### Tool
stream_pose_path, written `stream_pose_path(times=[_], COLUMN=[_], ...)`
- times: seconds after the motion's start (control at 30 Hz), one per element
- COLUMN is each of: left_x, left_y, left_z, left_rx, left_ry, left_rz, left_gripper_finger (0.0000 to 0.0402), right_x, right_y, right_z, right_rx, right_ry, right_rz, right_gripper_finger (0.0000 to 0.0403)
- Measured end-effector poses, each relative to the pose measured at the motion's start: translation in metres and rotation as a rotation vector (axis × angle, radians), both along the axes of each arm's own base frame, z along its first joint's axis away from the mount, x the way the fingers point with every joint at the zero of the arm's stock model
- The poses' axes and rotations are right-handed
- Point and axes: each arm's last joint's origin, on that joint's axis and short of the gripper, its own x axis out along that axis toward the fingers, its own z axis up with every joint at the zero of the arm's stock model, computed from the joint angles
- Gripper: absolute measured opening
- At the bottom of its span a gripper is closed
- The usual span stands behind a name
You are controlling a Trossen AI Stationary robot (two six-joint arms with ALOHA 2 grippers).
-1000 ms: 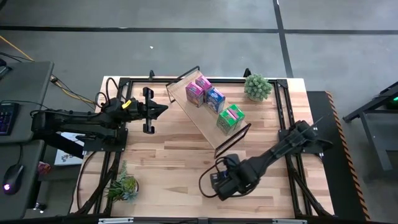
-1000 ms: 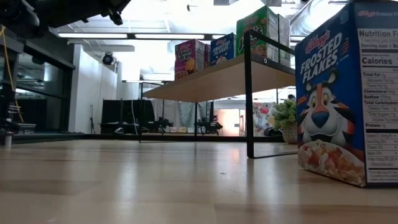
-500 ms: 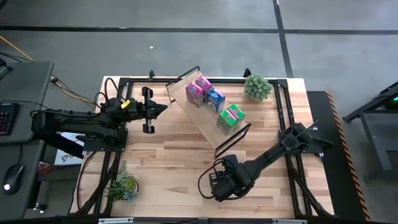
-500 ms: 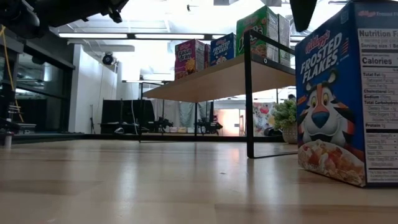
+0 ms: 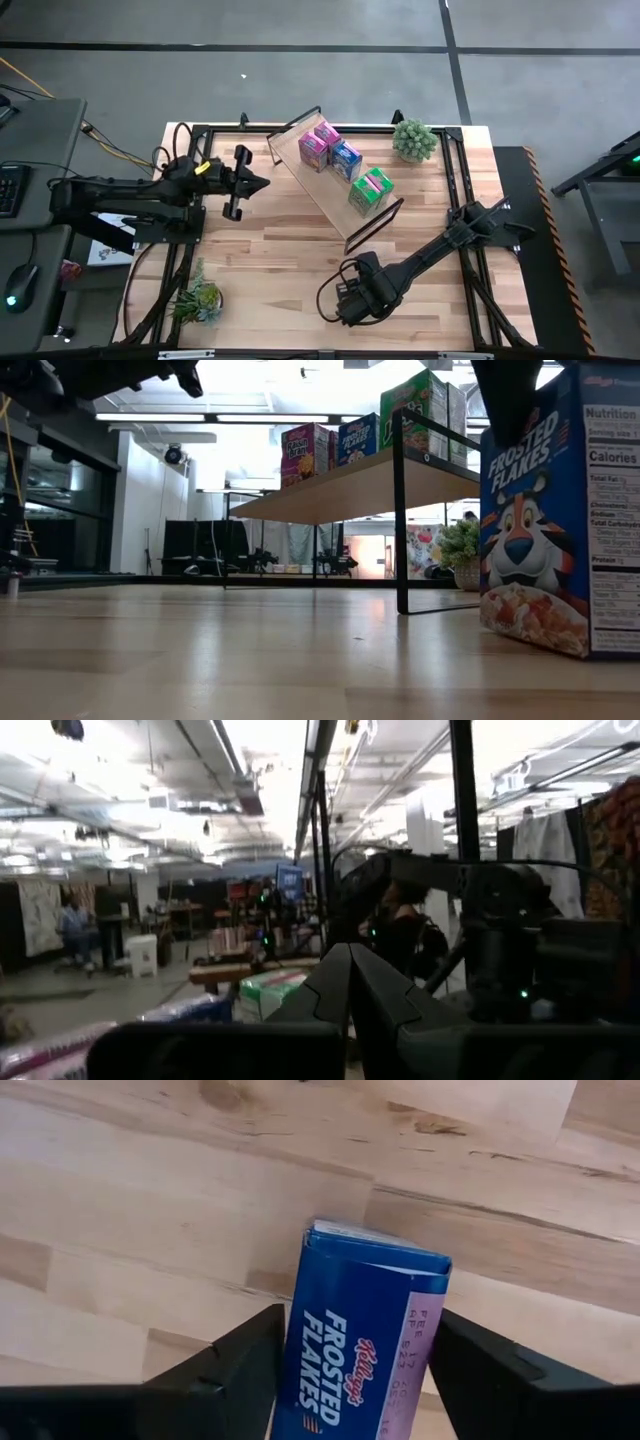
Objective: Stack cereal on shelf
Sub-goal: Put the blue cereal box aligned with the other blue cereal box on the shelf
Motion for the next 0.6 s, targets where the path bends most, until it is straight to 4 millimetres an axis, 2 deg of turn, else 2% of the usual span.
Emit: stream_pose_path(times=[0.2, 0.33, 0.47, 0.6], left_x=[-0.004, -0.011, -0.022, -0.032], left_y=[-0.001, -0.004, -0.009, -0.014], left_z=[0.004, 0.008, 0.016, 0.021], left_rx=[-0.008, -0.01, 0.014, 0.031], left_ry=[0.023, 0.002, -0.034, -0.056], left_rz=[-0.003, -0.061, -0.171, -0.288], left_gripper_finger=[0.0, 0.0, 0.0, 0.0], right_x=[-0.001, -0.001, 0.002, 0.015], right_y=[0.0, 0.0, 0.001, 0.01], right_z=[0.0, 0.006, 0.028, 0.074], right_rx=[-0.002, 0.027, 0.081, 0.108], right_ry=[0.018, 0.007, -0.12, -0.41], right_rz=[0.037, 0.132, 0.28, 0.533], right_gripper_finger=[0.0156, 0.0123, 0.0115, 0.0115])
